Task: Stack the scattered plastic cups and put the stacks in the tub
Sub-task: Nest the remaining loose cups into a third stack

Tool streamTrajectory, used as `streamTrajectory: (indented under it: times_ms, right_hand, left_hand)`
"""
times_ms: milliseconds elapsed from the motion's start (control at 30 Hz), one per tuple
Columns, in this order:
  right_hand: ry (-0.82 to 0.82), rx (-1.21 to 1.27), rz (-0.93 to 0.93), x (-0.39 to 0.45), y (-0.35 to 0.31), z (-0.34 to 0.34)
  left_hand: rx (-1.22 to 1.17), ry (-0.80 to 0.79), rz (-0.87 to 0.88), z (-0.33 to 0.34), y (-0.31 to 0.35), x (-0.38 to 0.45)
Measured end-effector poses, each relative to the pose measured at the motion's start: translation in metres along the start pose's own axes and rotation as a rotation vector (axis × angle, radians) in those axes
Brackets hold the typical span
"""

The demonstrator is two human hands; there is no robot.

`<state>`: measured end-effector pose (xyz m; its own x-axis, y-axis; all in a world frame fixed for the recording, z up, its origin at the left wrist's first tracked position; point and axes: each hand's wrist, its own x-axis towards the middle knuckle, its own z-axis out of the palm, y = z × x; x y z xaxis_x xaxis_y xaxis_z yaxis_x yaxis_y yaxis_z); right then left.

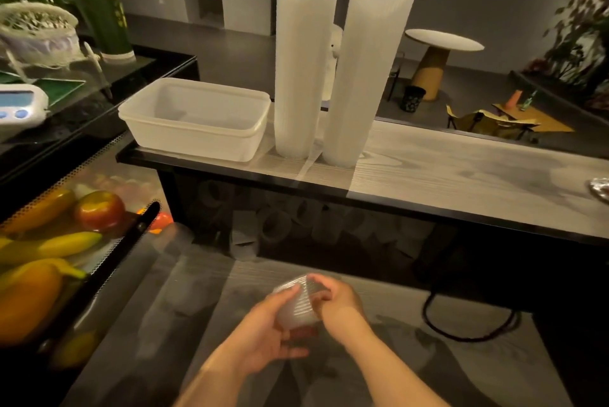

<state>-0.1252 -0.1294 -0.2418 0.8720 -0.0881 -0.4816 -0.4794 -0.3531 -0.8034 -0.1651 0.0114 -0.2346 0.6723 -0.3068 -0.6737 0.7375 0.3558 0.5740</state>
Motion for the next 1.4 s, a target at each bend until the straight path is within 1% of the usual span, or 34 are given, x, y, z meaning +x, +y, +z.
streamTrajectory:
  times_ms: [67, 133, 167, 200, 233, 267, 333, 367, 400, 433, 467, 500, 567, 633, 700, 733, 800, 900, 933, 1000, 1033, 1100, 1167, 1200, 1267, 1333, 1400]
  right_hand:
    - [-0.071, -0.002, 0.031, -0.003, -0.001, 0.007]
    - [-0.185, -0.124, -0.042, -0.006, -0.003, 0.009]
    - [-0.218, -0.179, -0.074, -0.007, -0.007, 0.011]
    - [-0.219, -0.216, -0.071, -0.008, -0.011, 0.013]
    - [-0.219, -0.236, -0.068, -0.010, -0.013, 0.015]
    - [-0.217, -0.223, -0.035, -0.011, -0.014, 0.018]
    - [-0.190, -0.204, 0.067, -0.016, -0.013, 0.024]
    - [-0.183, -0.214, 0.085, -0.018, -0.011, 0.026]
    - [-0.177, -0.218, 0.103, -0.017, -0.007, 0.028]
    - [-0.167, -0.236, 0.110, -0.018, -0.005, 0.028]
    - [-0.154, -0.247, 0.118, -0.020, -0.002, 0.028]
    - [-0.144, -0.246, 0.127, -0.024, -0.002, 0.027]
    - [-0.151, -0.218, 0.144, -0.028, -0.002, 0.027]
    - [-0.185, -0.214, 0.172, -0.033, -0.003, 0.026]
    - [-0.261, -0.190, 0.223, -0.037, -0.001, 0.021]
    - [-0.301, -0.159, 0.232, -0.040, 0.000, 0.017]
    - [-0.377, -0.084, 0.231, -0.044, 0.002, 0.005]
    - [-0.407, 0.091, 0.241, -0.045, 0.009, -0.006]
    - [-0.390, 0.121, 0.233, -0.044, 0.013, -0.006]
    - [-0.326, 0.153, 0.230, -0.039, 0.018, -0.003]
    - [-0.298, 0.164, 0.241, -0.036, 0.019, -0.001]
    - [-0.293, 0.185, 0.275, -0.039, 0.014, 0.004]
    - [-0.329, 0.257, 0.278, -0.043, 0.006, 0.009]
    - [-0.355, 0.303, 0.260, -0.046, 0.003, 0.010]
    - [-0.376, 0.333, 0.236, -0.049, 0.001, 0.008]
    - [-0.361, 0.363, 0.218, -0.051, 0.002, 0.000]
    - [-0.348, 0.457, 0.202, -0.054, 0.004, -0.010]
  left_hand:
    - [0.069, -0.009, -0.019, -0.003, -0.004, -0.004]
    - [0.142, 0.020, -0.042, -0.009, -0.006, -0.009]
    - [0.183, 0.033, -0.055, -0.014, -0.006, -0.012]
    - [0.223, 0.053, -0.062, -0.019, -0.004, -0.017]
    - [0.250, 0.125, -0.047, -0.024, 0.000, -0.021]
    - [0.277, 0.249, 0.003, -0.031, 0.005, -0.024]
    - [0.357, 0.553, 0.204, -0.055, 0.019, -0.031]
    - [0.447, 0.722, 0.294, -0.070, 0.028, -0.034]
    - [0.612, 0.863, 0.331, -0.082, 0.038, -0.040]
    - [0.805, 0.964, 0.314, -0.096, 0.048, -0.043]
    - [0.972, 1.014, 0.263, -0.109, 0.056, -0.043]
    - [1.082, 1.009, 0.216, -0.118, 0.062, -0.040]
    - [1.134, 0.924, 0.143, -0.146, 0.065, -0.018]
    - [1.204, 0.832, 0.092, -0.196, 0.054, 0.026]
    - [1.274, 0.839, 0.046, -0.221, 0.044, 0.051]
    - [1.285, 0.859, 0.060, -0.209, 0.044, 0.043]
    - [1.251, 0.887, 0.155, -0.174, 0.045, 0.023]
    - [1.053, 0.845, 0.358, -0.126, 0.047, 0.001]
    - [0.946, 0.801, 0.394, -0.109, 0.047, -0.008]
    - [0.738, 0.658, 0.450, -0.077, 0.045, -0.022]
    - [0.721, 0.595, 0.483, -0.062, 0.042, -0.029]
    - [0.816, 0.494, 0.543, -0.030, 0.036, -0.045]
    - [1.008, 0.426, 0.573, -0.011, 0.030, -0.052]
    - [1.083, 0.408, 0.560, -0.005, 0.027, -0.052]
    - [1.162, 0.389, 0.542, 0.001, 0.025, -0.052]
    - [1.206, 0.391, 0.546, 0.001, 0.026, -0.054]
    - [1.247, 0.394, 0.539, -0.002, 0.027, -0.056]
